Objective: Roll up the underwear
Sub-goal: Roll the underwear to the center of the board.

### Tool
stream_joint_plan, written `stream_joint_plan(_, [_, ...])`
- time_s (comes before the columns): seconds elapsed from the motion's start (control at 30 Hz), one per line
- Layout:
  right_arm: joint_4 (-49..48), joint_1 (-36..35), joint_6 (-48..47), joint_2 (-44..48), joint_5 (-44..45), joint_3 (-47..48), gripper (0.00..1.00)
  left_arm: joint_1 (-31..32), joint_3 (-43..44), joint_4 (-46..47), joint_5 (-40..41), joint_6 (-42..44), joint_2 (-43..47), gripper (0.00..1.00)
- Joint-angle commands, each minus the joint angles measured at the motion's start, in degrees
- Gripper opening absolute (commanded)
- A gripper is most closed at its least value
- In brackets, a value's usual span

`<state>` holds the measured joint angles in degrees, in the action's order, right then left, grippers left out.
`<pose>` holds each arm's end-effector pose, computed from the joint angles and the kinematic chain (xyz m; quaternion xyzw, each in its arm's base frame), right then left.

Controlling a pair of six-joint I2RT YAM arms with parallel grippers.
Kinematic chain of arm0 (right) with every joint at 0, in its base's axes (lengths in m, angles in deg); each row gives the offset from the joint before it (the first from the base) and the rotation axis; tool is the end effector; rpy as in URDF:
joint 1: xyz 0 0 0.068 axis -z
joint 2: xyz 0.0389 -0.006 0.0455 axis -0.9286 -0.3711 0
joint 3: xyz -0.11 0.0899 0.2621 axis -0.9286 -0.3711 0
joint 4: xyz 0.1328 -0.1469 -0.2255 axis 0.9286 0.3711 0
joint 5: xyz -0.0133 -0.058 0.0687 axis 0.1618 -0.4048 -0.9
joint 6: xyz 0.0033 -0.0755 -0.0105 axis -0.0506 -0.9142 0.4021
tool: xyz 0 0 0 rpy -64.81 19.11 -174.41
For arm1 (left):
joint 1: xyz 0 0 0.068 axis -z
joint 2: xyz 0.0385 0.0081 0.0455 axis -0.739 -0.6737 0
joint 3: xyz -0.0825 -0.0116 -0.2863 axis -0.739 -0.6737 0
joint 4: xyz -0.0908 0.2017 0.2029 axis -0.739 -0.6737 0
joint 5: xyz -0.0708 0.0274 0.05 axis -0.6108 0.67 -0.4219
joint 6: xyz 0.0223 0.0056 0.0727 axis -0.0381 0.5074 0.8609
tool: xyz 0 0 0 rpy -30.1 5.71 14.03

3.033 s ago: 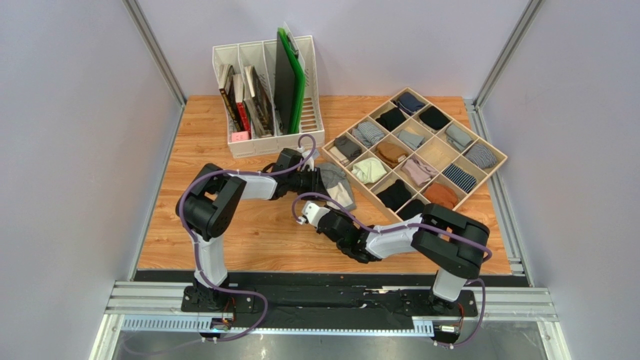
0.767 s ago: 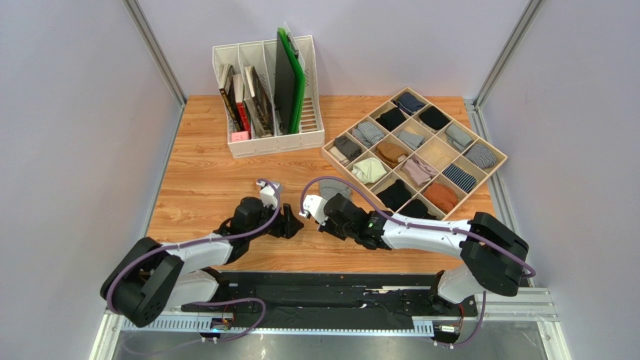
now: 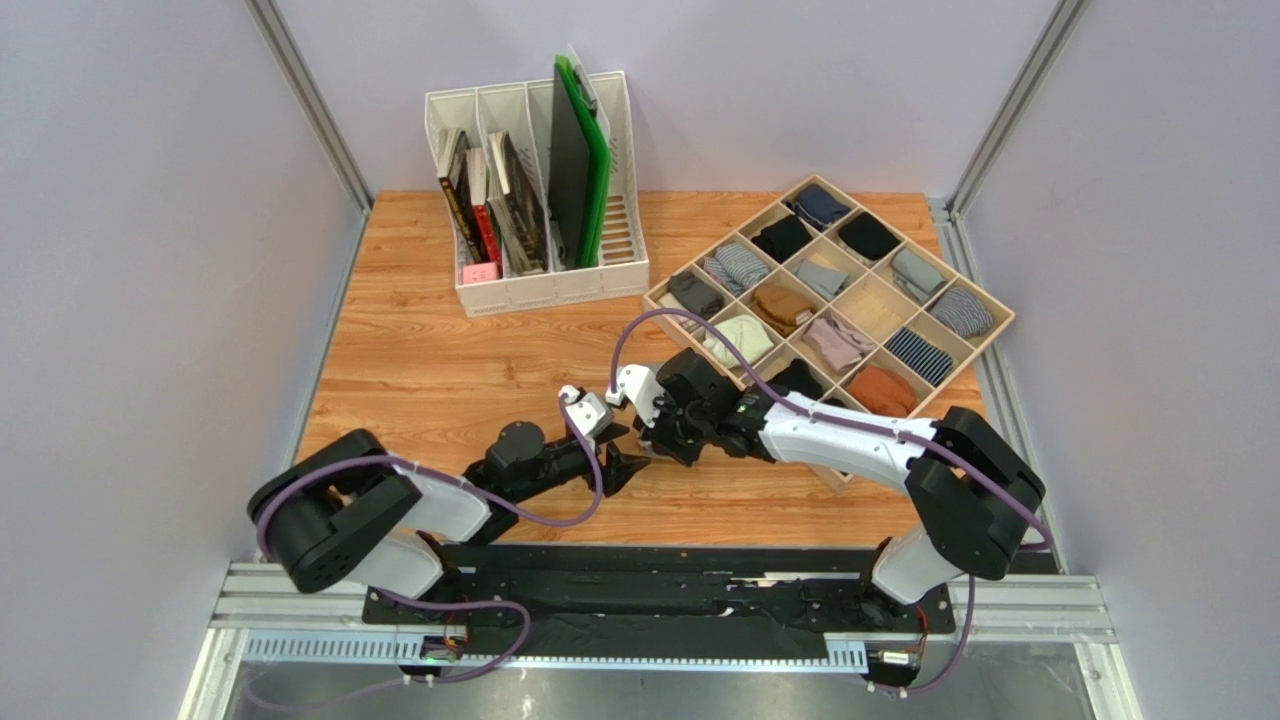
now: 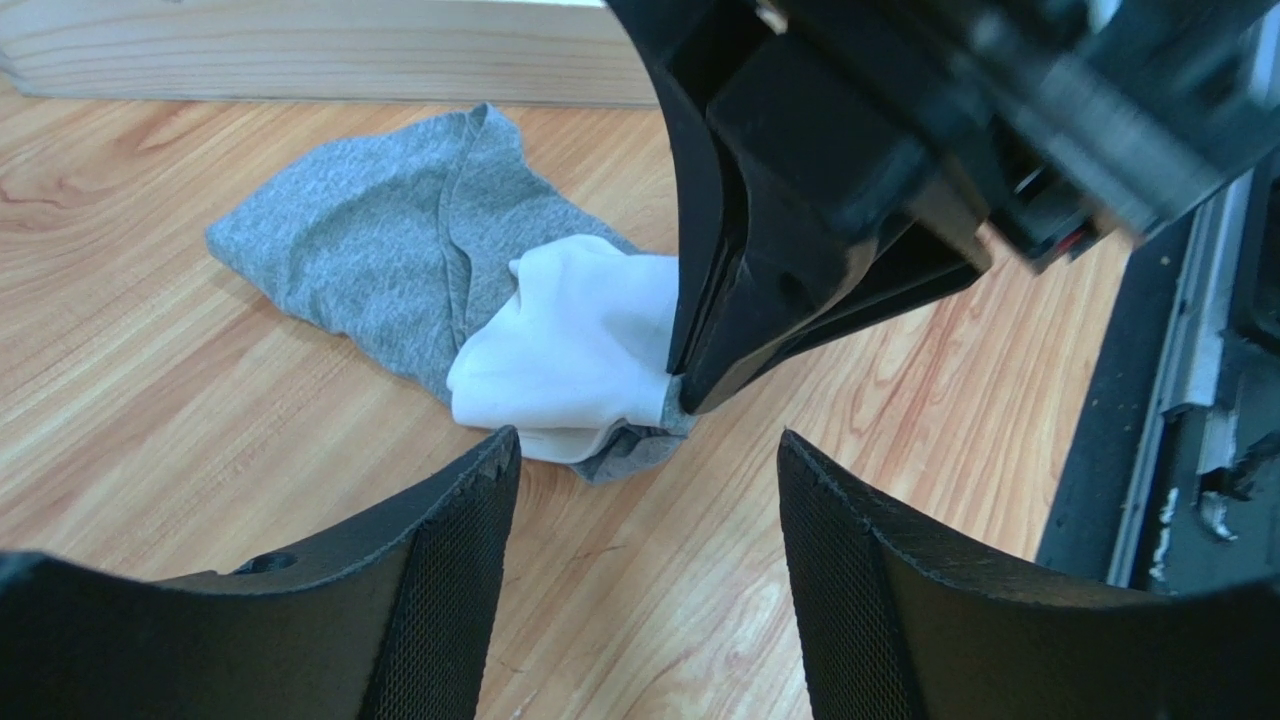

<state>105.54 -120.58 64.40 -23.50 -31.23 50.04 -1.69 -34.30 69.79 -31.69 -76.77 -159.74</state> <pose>0.2123 0.2910 0.1743 -0.5458 0.7731 0.1670 0.2764 0.1663 -0.1934 0.1284 0.3087 0.6952 -0.3778 0.5279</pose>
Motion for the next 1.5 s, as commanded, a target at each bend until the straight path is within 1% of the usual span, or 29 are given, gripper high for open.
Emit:
stream_joint_plan(0.0, [0.5, 1.0, 0.5, -0.2, -3.6, 2.6, 0.0, 0.5, -0.6, 14.8, -2.0, 3.1, -5.6, 0.7])
stream_joint_plan(0.03, [0.6, 1.3, 0.6, 0.0, -4.0, 2.7, 0.0, 0.5, -0.4, 15.8, -2.4, 3.2, -7.7, 0.7])
stream_joint_plan(0.13, [1.0, 1.6, 0.5, -0.2, -4.7, 3.1, 0.0, 0.5, 0.4, 18.6, -3.6, 3.0, -10.1, 0.7])
stream_joint_plan(0.37, [1.9, 2.2, 0.3, -0.9, -6.8, 3.6, 0.0, 1.2, 2.3, 18.9, -3.9, 3.8, -12.6, 0.7])
stream_joint_plan(0.53, [2.2, 2.9, 0.4, -0.7, -7.7, 3.9, 0.0, 2.4, 3.2, 19.1, -2.3, 5.0, -14.2, 0.7])
stream_joint_plan(0.6, [2.3, 3.1, 0.5, -0.5, -8.2, 3.9, 0.0, 2.3, 3.9, 19.1, -2.4, 4.6, -15.3, 0.69])
stream_joint_plan(0.7, [2.4, 3.1, 0.6, -0.3, -8.5, 4.0, 0.0, 2.3, 5.0, 17.2, -2.2, 4.4, -15.2, 0.63])
stream_joint_plan(0.73, [2.6, 3.3, 0.5, -0.2, -8.7, 4.0, 0.0, 2.3, 5.3, 14.2, -1.9, 4.3, -14.6, 0.55])
stream_joint_plan(0.83, [2.6, 3.6, 0.6, 0.0, -8.7, 4.1, 0.0, 2.3, 7.7, 7.6, -1.9, 4.0, -12.2, 0.41])
stream_joint_plan(0.87, [2.6, 3.7, 0.6, 0.0, -8.7, 4.1, 0.0, 2.3, 8.6, 4.2, -2.0, 3.9, -11.6, 0.39])
stream_joint_plan(0.97, [2.8, 3.7, 0.6, -0.1, -9.0, 4.4, 0.0, 2.3, 9.1, 2.3, -2.1, 3.2, -11.2, 0.37])
stream_joint_plan(1.0, [2.8, 3.8, 0.6, 0.0, -9.1, 4.4, 0.0, 2.3, 9.2, 1.7, -2.3, 3.0, -11.2, 0.34])
stream_joint_plan(1.07, [2.8, 4.0, 0.6, 0.0, -9.2, 4.4, 0.0, 2.4, 9.8, 0.0, -2.2, 2.4, -10.6, 0.33])
stream_joint_plan(1.13, [2.8, 4.2, 0.6, 0.0, -9.4, 4.6, 0.0, 2.3, 10.1, -2.2, -1.9, 1.9, -9.9, 0.39])
stream_joint_plan(1.17, [2.9, 4.3, 0.6, 0.0, -9.5, 4.5, 0.0, 2.3, 10.2, -2.5, -1.7, 1.8, -9.8, 0.42])
stream_joint_plan(1.2, [2.9, 4.3, 0.7, 0.1, -9.7, 4.5, 0.0, 2.3, 10.1, -2.7, -1.5, 1.8, -9.8, 0.47])
stream_joint_plan(1.3, [2.8, 4.5, 0.7, 0.2, -9.9, 4.6, 0.0, 2.3, 10.1, -2.7, -1.5, 1.8, -10.0, 0.55])
stream_joint_plan(1.47, [2.9, 4.7, 0.8, 0.5, -10.2, 4.5, 0.0, 2.5, 10.4, -3.2, -0.6, 2.2, -10.5, 0.57])
